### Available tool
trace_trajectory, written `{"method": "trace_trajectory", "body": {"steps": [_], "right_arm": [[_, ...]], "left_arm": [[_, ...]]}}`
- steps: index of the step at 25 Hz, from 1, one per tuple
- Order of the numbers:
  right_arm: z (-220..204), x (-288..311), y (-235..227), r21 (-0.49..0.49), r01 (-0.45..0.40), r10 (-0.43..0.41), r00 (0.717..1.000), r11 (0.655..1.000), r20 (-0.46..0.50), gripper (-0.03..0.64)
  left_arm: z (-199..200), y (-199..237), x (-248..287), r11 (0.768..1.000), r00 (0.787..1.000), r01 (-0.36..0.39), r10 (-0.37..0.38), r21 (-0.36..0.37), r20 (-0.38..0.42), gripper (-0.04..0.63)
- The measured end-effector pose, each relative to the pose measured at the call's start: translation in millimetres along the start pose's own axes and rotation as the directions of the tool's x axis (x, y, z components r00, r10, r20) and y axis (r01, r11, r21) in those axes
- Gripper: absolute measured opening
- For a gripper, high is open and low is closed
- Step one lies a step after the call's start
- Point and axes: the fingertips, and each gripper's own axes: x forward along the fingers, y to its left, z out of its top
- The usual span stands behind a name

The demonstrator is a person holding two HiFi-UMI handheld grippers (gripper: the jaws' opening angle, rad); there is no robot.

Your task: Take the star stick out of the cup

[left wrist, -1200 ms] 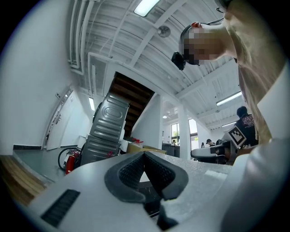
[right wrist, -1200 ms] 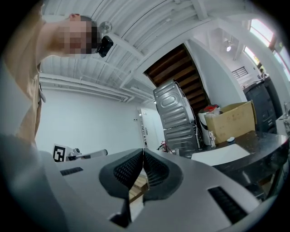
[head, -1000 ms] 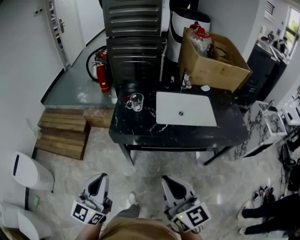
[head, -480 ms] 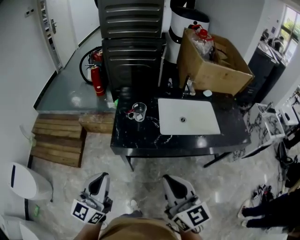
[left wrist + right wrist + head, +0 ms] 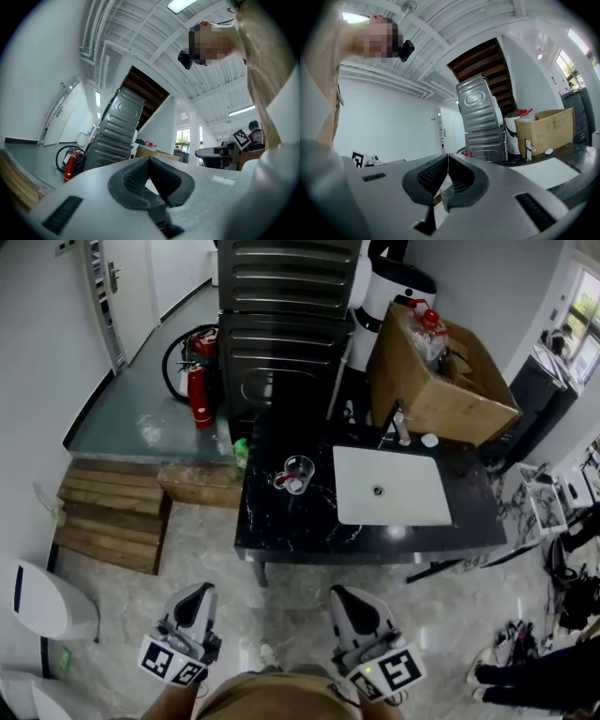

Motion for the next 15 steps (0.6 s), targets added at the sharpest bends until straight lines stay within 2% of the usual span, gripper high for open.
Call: {"method": "trace_trajectory", "body": {"steps": [7, 15], "right_arm": [[3, 19, 6, -0.004, 0.0, 0.0, 1.0, 1.0, -0.013, 0.002], [10, 21, -3, 0.011, -0.001, 0.0, 1.0, 1.0, 0.019, 0.002]], "left_arm": [[4, 22, -2, 1.0, 1.0, -0.008, 0.008, -0.015, 0.007, 0.002], [4, 12, 15, 1.0, 1.0, 0.017, -0.017, -0.002, -0.004, 0.002]]}}
